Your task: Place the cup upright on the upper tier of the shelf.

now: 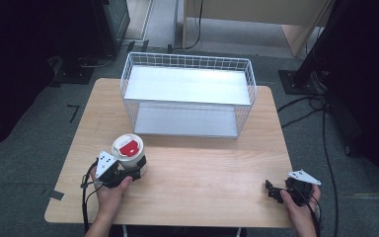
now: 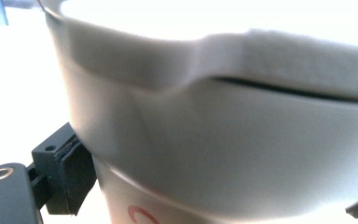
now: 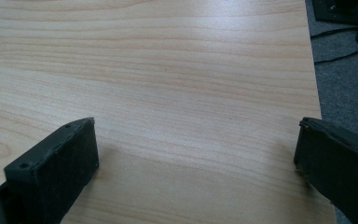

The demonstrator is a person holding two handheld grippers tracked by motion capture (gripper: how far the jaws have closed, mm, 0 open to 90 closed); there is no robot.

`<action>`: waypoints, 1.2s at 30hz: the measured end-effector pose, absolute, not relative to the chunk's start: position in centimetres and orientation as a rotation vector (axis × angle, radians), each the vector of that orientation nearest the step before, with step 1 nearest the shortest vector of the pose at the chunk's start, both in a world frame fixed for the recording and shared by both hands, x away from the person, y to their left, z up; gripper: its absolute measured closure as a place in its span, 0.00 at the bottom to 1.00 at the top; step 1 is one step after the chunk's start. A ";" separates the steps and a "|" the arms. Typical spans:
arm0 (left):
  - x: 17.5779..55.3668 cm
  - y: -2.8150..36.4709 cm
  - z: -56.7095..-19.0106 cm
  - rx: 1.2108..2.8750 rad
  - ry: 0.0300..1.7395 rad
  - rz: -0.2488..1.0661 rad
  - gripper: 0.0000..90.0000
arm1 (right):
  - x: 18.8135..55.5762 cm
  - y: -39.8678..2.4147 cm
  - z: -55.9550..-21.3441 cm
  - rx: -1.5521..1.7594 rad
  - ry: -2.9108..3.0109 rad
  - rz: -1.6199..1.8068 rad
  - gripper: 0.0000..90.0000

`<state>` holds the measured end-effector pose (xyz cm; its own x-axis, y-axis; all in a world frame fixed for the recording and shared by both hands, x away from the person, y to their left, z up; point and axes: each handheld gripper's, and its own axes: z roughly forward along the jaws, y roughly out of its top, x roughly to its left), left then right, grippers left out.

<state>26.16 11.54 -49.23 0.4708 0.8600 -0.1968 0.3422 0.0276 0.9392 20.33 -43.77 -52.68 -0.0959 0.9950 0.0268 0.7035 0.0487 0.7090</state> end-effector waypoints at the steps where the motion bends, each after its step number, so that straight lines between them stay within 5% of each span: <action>1: 26.1 11.5 -49.1 1.552 1.075 0.559 0.07 | 20.3 -43.8 -52.7 1.701 1.852 0.797 0.00; 36: 28.4 7.4 -37.9 1.433 0.858 0.649 0.09 | 20.3 -43.8 -52.7 1.701 1.854 0.797 0.00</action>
<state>28.43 7.42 -37.90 0.5607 0.8201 -0.1144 0.1135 0.0607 0.9917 20.32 -43.78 -52.69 -0.0969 0.9949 0.0273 0.7040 0.0491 0.7085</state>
